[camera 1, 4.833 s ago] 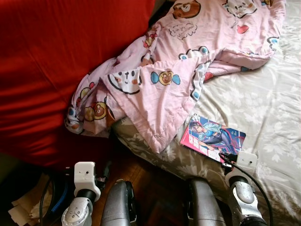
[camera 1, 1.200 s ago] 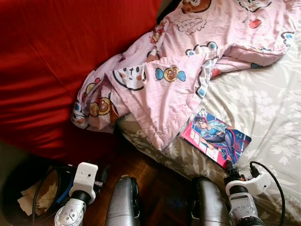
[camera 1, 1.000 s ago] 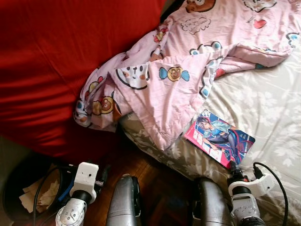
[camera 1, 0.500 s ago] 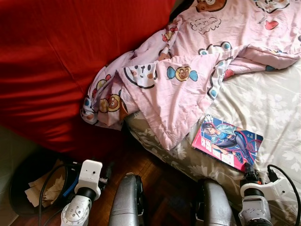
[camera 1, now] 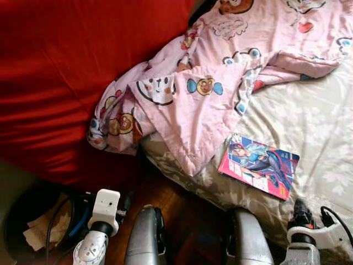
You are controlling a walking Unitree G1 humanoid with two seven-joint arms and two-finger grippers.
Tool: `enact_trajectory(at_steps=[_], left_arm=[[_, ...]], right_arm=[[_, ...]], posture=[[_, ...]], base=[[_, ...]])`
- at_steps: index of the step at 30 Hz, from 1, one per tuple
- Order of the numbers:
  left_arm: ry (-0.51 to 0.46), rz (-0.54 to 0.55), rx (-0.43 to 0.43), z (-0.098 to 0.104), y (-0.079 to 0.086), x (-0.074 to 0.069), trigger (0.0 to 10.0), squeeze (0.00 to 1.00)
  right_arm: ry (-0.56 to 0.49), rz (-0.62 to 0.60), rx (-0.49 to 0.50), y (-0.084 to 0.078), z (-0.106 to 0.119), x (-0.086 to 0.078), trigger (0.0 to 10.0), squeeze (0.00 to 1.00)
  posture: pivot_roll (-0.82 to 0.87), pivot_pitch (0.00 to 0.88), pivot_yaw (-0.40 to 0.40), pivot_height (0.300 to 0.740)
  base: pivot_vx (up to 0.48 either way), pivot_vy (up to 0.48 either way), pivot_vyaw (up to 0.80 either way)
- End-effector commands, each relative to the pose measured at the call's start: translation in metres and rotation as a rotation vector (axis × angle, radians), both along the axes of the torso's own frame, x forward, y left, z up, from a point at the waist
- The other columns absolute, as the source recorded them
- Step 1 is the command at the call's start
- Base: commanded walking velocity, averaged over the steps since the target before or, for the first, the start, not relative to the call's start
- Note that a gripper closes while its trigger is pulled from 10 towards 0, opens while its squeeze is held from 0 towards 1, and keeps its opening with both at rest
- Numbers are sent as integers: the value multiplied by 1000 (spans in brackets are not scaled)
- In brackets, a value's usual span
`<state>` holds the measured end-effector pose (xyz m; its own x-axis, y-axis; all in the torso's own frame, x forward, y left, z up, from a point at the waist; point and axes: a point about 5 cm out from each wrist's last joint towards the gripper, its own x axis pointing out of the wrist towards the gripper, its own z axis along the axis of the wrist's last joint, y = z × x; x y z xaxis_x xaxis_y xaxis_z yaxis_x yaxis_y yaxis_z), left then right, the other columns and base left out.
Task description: Clean up the room
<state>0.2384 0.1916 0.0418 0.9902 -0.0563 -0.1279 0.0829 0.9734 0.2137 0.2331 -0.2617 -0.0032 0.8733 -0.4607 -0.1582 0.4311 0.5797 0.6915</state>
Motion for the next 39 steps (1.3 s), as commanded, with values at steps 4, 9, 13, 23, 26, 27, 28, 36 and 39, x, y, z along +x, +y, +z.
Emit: enact_trajectory(at_steps=[4, 9, 13, 23, 26, 27, 28, 36, 39], left_arm=[[45, 14, 6, -12, 2, -7, 10000, 0], [44, 11, 4, -13, 0, -5, 10000, 0], [41, 14, 9, -13, 2, -4, 10000, 0], [47, 11, 42, -15, 8, -10, 10000, 0], [49, 7, 46, -16, 9, -10, 10000, 0], [49, 6, 47, -16, 9, -10, 10000, 0], [49, 4, 49, -16, 8, -9, 10000, 0], [48, -9, 62, -16, 7, -8, 10000, 0], [49, -9, 64, -16, 7, -9, 10000, 0]], right_arm=[[-44, 162, -169, 18, 19, 13, 10000, 0], [-109, 326, -75, 46, 27, 36, 10000, 0], [-62, 354, 37, 65, 18, 46, 10000, 0], [-68, 446, 76, 93, 7, 27, 10000, 0], [-73, 404, 77, 87, 6, 17, 10000, 0], [-73, 394, 76, 86, 6, 15, 10000, 0], [-63, 367, 70, 82, 3, 7, 10000, 0], [40, 195, 154, 66, -16, -11, 10000, 0], [48, 192, 169, 67, -18, -12, 10000, 0]], posture=[[-19, 270, 96, 605], [-18, 267, 94, 605], [-11, 262, 90, 605], [-4, 263, 98, 605], [-12, 263, 98, 605], [-12, 263, 98, 605], [-15, 264, 99, 605], [-10, 269, 103, 605], [-4, 270, 103, 605]], base=[[0, 0, 0], [0, 0, 0], [0, 0, 0], [0, 0, 0], [0, 0, 0], [0, 0, 0], [0, 0, 0], [0, 0, 0], [0, 0, 0]])
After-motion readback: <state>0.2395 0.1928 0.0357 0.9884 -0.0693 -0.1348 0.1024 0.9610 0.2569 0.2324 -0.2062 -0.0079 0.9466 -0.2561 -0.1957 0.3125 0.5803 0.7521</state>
